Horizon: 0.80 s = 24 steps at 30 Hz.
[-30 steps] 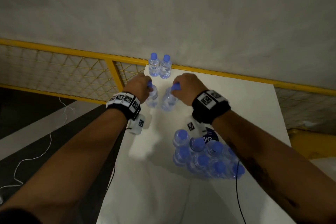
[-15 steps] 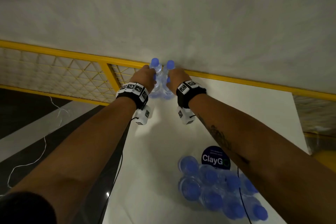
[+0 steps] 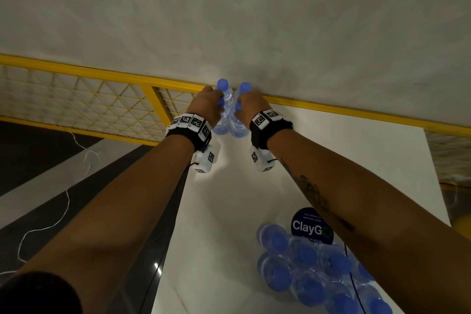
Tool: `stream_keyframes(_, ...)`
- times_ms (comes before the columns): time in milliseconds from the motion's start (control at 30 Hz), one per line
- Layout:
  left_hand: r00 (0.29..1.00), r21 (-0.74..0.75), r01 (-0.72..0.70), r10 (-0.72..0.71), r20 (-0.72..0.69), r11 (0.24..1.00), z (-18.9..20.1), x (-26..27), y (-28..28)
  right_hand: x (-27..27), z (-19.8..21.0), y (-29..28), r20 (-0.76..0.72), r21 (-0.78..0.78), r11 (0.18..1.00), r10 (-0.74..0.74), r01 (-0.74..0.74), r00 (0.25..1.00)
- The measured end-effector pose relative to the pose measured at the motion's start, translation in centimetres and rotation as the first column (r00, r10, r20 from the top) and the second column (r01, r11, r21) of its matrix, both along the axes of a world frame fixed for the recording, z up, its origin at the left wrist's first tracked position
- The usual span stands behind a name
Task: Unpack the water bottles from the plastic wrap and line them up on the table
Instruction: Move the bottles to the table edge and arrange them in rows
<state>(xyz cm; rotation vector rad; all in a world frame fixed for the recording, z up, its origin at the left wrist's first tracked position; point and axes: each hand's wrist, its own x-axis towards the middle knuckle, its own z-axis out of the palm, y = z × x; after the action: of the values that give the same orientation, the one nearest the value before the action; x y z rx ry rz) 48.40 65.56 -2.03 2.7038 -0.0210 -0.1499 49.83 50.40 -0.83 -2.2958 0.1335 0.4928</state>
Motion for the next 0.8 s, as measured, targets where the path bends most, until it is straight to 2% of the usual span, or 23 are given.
stream_keyframes(133, 1.000, -0.017, -0.013, 0.013, -0.011, 1.000, 0.0, -0.1, -0.1, -0.2, 0.2, -0.2, 0.043, -0.075, 0.996, 0.043, -0.040, 0.998)
stream_keyframes(233, 0.999, -0.034, -0.025, 0.024, -0.024, 0.999, 0.3, -0.5, -0.2, -0.4, 0.7, -0.8, 0.128, -0.307, 0.943, 0.178, -0.132, 0.976)
stream_keyframes(333, 0.999, -0.049, -0.038, 0.038, -0.004, 0.998, 0.7, -1.8, -0.1, -1.6, 0.9, -1.2, 0.142, -0.337, 0.925, 0.235, -0.176, 0.961)
stream_keyframes(467, 0.987, 0.031, -0.029, 0.023, 0.159, 0.999, 1.8, -5.5, -0.7, -5.6, 2.2, -2.5, 0.185, -0.314, 0.933, 0.239, -0.173, 0.953)
stream_keyframes(533, 0.977, -0.006, 0.051, -0.048, 0.210, 0.999, 2.1, -8.0, -1.9, -8.8, 3.3, -3.8, 0.141, -0.347, 0.907, 0.303, -0.239, 0.943)
stream_keyframes(600, 0.965, -0.110, 0.184, -0.158, 0.209, 0.977, 2.3, -11.2, -3.5, -12.9, 4.5, -5.2, 0.092, -0.376, 0.874, 0.365, -0.307, 0.926)
stream_keyframes(667, 0.946, -0.187, 0.308, -0.279, 0.167, 0.933, 2.5, -14.7, -5.4, -16.9, 5.2, -6.7, 0.042, -0.377, 0.850, 0.413, -0.368, 0.910)
stream_keyframes(800, 0.863, -0.193, 0.502, -0.503, 0.048, 0.843, 2.4, -21.2, -8.9, -25.3, 6.3, -9.9, -0.045, -0.360, 0.824, 0.454, -0.438, 0.890)
